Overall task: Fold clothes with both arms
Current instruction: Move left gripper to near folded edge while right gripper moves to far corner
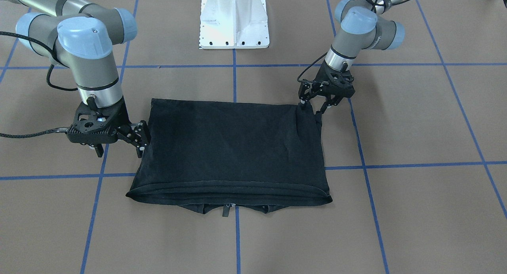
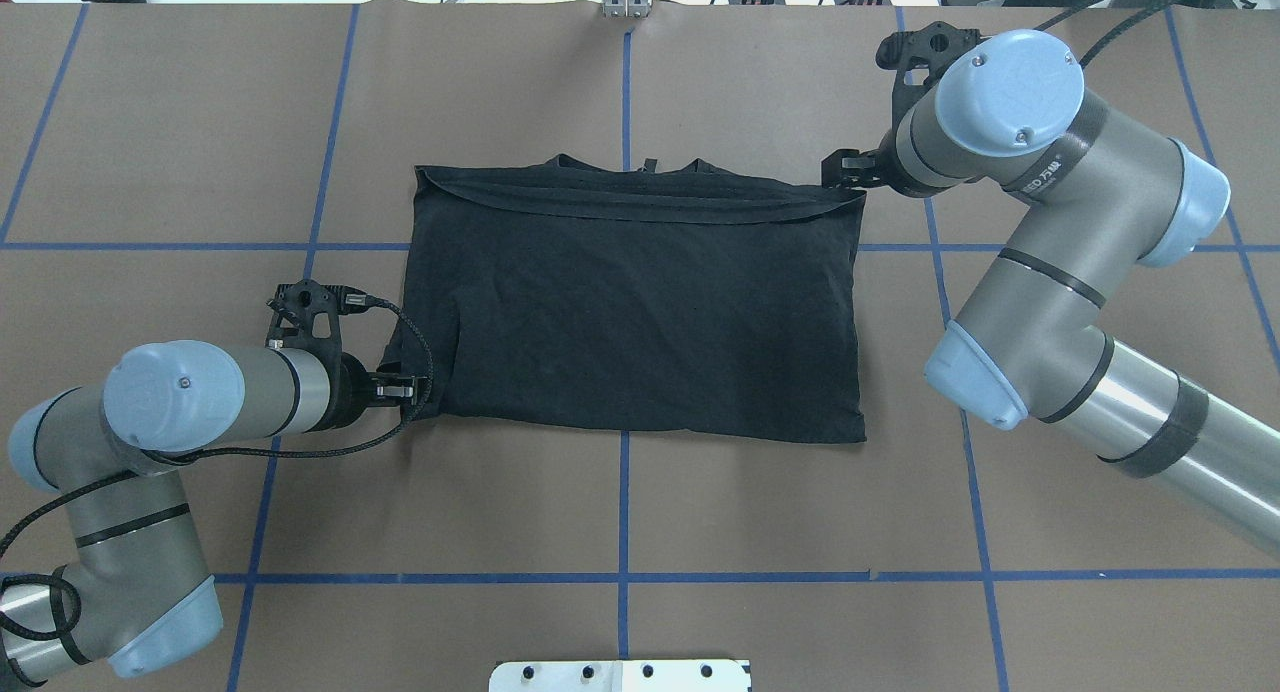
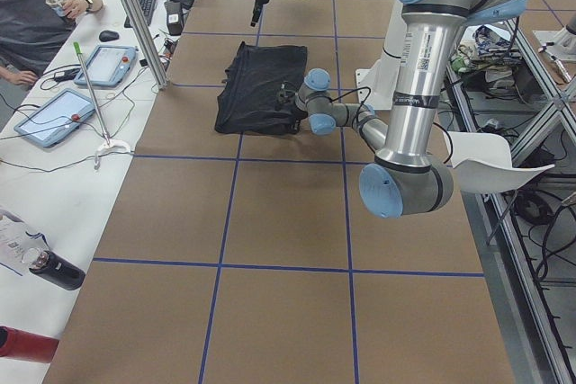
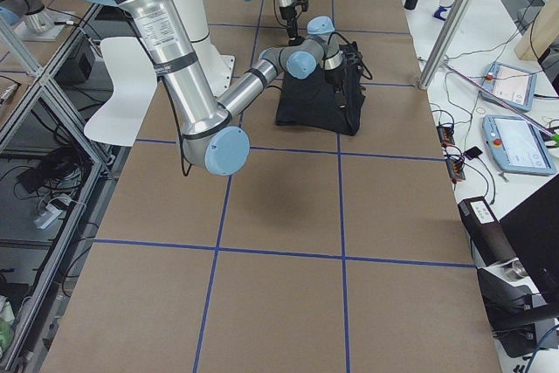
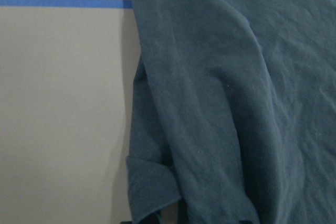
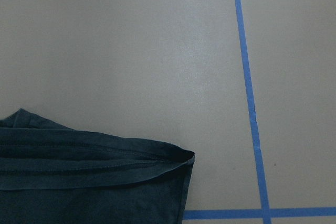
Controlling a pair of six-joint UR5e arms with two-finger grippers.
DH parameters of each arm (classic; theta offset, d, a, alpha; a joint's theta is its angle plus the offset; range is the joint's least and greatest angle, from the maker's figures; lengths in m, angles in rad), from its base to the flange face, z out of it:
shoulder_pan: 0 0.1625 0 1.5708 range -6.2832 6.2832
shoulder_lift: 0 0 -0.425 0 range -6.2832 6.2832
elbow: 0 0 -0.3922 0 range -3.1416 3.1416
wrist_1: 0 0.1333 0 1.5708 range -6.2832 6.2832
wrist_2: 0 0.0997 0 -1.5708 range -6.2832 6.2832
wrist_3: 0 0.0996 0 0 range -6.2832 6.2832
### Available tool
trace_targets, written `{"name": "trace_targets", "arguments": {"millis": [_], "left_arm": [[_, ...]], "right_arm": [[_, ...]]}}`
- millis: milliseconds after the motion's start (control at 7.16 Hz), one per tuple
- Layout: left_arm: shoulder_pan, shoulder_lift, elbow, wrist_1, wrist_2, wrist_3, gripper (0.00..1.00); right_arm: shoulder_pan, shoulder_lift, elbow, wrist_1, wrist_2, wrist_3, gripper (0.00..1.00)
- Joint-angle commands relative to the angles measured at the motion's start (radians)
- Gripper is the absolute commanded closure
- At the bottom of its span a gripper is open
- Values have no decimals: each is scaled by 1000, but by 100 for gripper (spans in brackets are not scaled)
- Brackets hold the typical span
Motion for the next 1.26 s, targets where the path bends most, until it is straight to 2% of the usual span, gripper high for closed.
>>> {"name": "trace_targets", "arguments": {"millis": [0, 140, 279, 559, 698, 838, 1117], "left_arm": [[8, 0, -6, 0, -6, -3, 70], [8, 0, -15, 0, -7, -3, 90], [8, 0, -18, 0, -9, 2, 100], [7, 5, -32, 4, -22, 12, 100], [-7, 8, -27, 9, -85, 75, 100], [-44, 9, -12, 11, -81, 183, 100], [-207, 0, 82, 11, -84, 401, 100]], "right_arm": [[-3, 1, 1, 0, -4, 0, 0], [-5, 4, -1, 0, -4, 0, 0], [-6, 7, -1, 0, -7, 0, 0], [-10, 11, -2, 0, -7, 2, 0], [-11, 11, -4, 0, -7, 2, 0], [-11, 11, -7, 0, -7, 0, 0], [-11, 7, -10, 0, -1, 0, 0]]}}
